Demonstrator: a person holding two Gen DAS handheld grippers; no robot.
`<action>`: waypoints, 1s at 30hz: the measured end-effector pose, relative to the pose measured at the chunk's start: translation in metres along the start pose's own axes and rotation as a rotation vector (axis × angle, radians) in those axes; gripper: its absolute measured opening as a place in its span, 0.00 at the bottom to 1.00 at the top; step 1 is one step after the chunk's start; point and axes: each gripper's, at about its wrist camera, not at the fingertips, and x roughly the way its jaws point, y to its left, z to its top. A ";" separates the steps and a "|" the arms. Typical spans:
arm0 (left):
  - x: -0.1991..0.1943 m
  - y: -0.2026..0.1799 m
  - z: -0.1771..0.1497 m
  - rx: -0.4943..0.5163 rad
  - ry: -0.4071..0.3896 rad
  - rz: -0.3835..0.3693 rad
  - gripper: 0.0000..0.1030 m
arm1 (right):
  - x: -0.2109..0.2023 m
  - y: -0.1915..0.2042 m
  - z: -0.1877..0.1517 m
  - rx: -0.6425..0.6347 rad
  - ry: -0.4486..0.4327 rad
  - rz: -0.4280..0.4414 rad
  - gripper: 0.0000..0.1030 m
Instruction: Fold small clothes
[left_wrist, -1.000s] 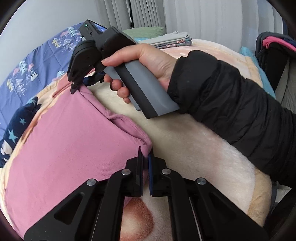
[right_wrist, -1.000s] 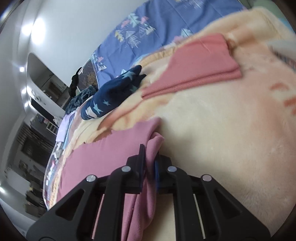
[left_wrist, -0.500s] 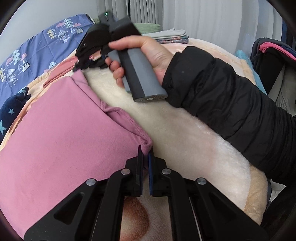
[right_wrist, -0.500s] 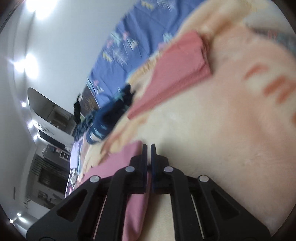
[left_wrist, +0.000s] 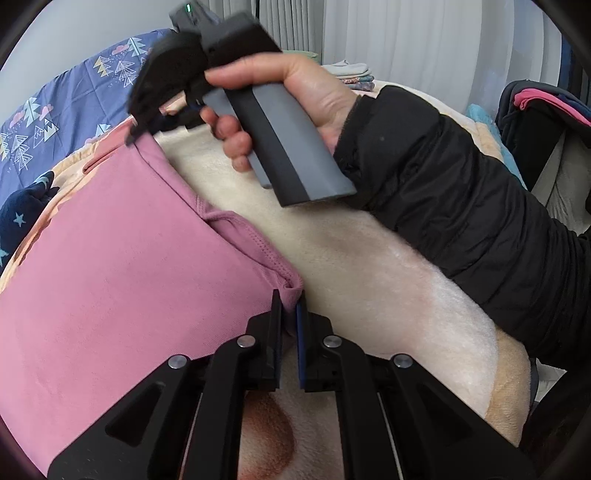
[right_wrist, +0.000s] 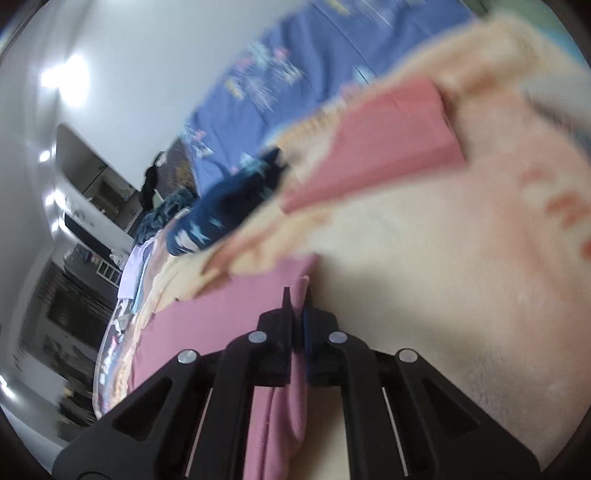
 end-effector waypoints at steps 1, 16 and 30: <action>0.001 0.001 0.000 -0.004 0.002 -0.005 0.04 | 0.001 0.003 -0.001 -0.030 -0.010 -0.032 0.03; -0.035 -0.009 -0.012 0.009 -0.078 -0.136 0.12 | 0.014 -0.049 -0.003 0.135 -0.028 -0.020 0.03; -0.196 0.134 -0.146 -0.497 -0.207 0.317 0.42 | -0.079 0.030 -0.027 -0.089 -0.194 -0.195 0.18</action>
